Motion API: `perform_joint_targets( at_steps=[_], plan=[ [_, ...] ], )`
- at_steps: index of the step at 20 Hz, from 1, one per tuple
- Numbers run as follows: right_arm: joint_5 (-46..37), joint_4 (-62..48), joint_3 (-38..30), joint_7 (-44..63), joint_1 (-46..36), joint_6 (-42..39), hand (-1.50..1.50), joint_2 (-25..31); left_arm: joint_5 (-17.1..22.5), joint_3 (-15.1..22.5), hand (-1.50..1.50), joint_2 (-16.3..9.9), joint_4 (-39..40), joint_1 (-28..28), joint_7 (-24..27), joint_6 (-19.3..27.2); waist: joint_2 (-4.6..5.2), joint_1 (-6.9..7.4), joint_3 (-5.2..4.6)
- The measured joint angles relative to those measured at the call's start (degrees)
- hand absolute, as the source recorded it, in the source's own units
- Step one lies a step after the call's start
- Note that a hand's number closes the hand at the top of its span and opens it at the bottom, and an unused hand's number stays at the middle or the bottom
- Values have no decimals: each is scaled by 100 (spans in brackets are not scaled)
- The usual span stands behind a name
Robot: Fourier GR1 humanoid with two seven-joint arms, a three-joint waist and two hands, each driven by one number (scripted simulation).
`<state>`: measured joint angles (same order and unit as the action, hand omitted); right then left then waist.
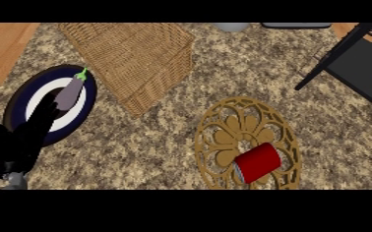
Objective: Pick the croissant from the placemat and place it in the tiered shelf
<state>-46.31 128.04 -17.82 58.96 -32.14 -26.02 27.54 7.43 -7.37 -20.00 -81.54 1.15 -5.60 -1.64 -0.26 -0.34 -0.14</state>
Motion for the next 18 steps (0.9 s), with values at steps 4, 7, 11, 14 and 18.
perform_joint_targets(
  at_steps=[4, 7, 11, 14, 18],
  plan=[
    [56, -631, -265, -172, -340, -277, 150, 417, -8, -23, 0, 17, 14, 2, 43, -25, 7, 30, 1],
    [106, -1027, -433, -272, -551, -428, 150, 624, -65, -23, 0, 44, 97, 16, 116, -36, 13, 39, 5],
    [-53, -1540, -516, -381, -695, -508, 150, 865, -83, -4, 0, 85, -45, -17, -36, -13, 20, 57, 6],
    [-227, -2011, -574, -516, -775, -498, 150, 1085, -51, -39, 0, 54, -117, -32, -137, -79, 26, 71, 10],
    [-420, -2650, -621, -776, -781, -382, 150, 1329, -63, -98, 0, 89, -18, -60, -73, -118, 31, 71, 11]
  ],
)
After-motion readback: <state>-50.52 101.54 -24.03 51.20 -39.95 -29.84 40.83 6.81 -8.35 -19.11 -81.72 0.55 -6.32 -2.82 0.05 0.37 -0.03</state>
